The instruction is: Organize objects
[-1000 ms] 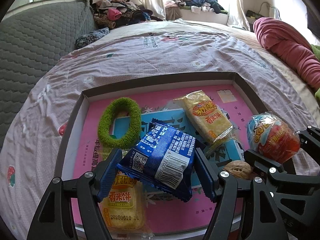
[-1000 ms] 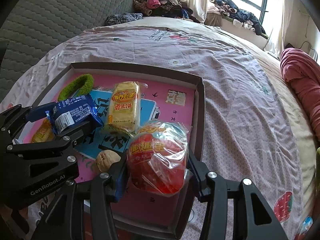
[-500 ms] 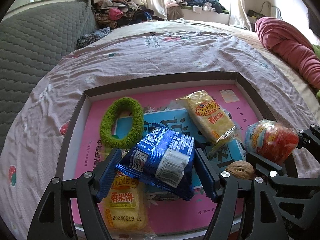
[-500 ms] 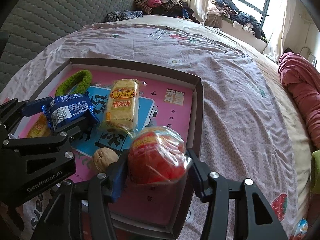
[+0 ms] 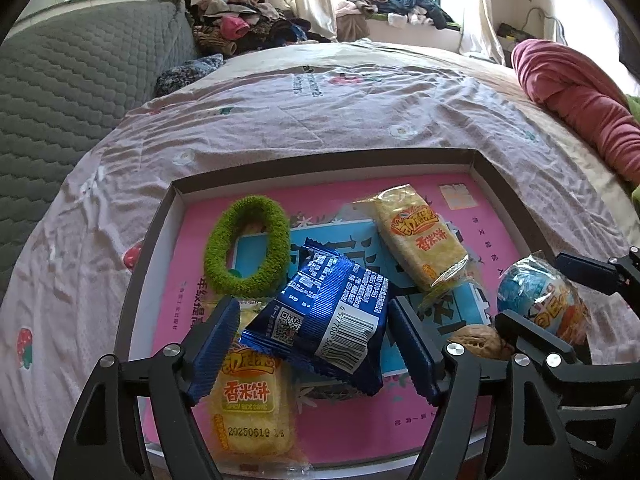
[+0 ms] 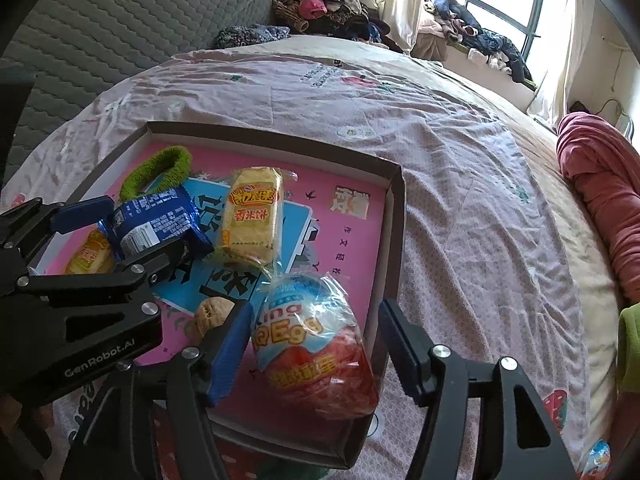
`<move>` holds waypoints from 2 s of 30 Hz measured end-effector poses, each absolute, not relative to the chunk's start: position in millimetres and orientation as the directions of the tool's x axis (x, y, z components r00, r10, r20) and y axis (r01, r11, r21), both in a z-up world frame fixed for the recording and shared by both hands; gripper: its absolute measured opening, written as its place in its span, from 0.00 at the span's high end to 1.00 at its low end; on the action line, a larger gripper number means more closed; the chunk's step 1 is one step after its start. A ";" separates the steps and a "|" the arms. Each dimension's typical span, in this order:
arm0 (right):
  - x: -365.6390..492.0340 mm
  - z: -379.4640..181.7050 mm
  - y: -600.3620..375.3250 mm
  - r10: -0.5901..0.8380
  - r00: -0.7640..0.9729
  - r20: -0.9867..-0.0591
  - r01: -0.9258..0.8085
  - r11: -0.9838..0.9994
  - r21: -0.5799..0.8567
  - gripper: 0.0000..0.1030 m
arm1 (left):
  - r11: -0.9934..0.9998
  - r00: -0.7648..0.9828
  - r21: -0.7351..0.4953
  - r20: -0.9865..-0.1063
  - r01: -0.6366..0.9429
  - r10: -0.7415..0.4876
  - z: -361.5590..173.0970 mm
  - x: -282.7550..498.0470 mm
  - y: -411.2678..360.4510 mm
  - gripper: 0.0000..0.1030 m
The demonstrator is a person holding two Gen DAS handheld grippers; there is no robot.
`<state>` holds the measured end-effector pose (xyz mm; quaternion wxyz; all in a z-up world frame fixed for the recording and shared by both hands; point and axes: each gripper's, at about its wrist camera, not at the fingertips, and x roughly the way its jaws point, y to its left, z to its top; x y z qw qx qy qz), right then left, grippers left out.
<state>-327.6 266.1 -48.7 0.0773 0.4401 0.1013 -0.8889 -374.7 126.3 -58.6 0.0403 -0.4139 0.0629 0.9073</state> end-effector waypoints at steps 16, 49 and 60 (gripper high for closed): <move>-318.1 -26.4 276.0 -0.120 -0.626 -0.771 0.218 -0.976 -0.025 0.22 | -0.992 -0.683 0.061 -0.730 -0.114 0.033 -37.9 -364.4 119.0 0.18; -230.8 37.9 275.6 -0.163 -0.693 -0.702 0.156 -0.985 0.074 0.05 | -0.999 -0.714 0.000 -0.699 -0.054 0.039 30.0 -275.1 63.1 0.14; -206.5 71.9 272.1 -0.159 -0.724 -0.672 0.145 -0.986 0.078 0.01 | -0.998 -0.743 0.007 -0.668 -0.058 0.039 70.5 -243.4 58.8 0.13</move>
